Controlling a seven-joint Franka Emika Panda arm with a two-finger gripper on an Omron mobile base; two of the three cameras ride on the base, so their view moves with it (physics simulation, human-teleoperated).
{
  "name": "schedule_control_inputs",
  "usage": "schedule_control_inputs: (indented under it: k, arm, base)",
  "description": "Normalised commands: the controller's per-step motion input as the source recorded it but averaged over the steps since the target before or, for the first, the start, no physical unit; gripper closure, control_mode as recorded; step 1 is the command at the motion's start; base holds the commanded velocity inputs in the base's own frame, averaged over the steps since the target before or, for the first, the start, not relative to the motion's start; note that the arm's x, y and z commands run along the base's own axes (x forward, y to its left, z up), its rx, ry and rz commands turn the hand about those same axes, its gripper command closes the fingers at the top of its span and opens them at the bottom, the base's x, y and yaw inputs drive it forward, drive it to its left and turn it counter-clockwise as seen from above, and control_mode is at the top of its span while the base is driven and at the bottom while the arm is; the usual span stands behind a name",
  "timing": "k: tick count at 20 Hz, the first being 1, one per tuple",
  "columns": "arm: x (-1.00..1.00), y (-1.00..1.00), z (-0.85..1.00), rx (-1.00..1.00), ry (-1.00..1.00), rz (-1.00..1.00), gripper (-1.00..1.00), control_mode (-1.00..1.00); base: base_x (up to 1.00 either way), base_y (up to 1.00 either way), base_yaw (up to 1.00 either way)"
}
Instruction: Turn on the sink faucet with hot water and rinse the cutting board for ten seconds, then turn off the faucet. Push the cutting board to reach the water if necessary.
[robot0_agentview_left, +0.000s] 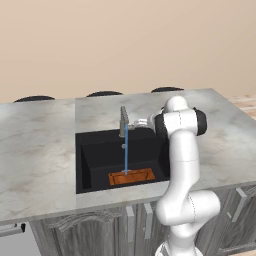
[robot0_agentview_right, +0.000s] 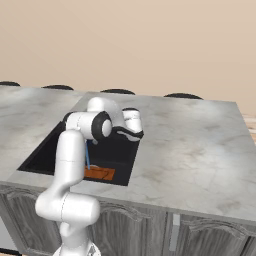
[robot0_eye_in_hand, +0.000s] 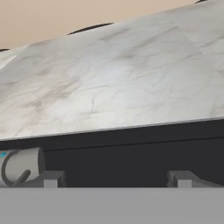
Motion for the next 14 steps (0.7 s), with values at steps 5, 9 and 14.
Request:
schedule_control_inputs:
  k: [5, 9, 14]
  arm:
    - [0.00, 0.23, 0.00, 0.00, 0.00, 0.00, -1.00, -1.00]
    - [0.00, 0.24, 0.00, 0.00, 0.00, 0.00, -1.00, -1.00]
    - [0.00, 0.26, 0.00, 0.00, 0.00, 0.00, -1.00, -1.00]
  base:
    - [0.00, 0.00, 0.00]
    - [0.00, 0.00, 0.00]
    - [0.00, 0.00, 0.00]
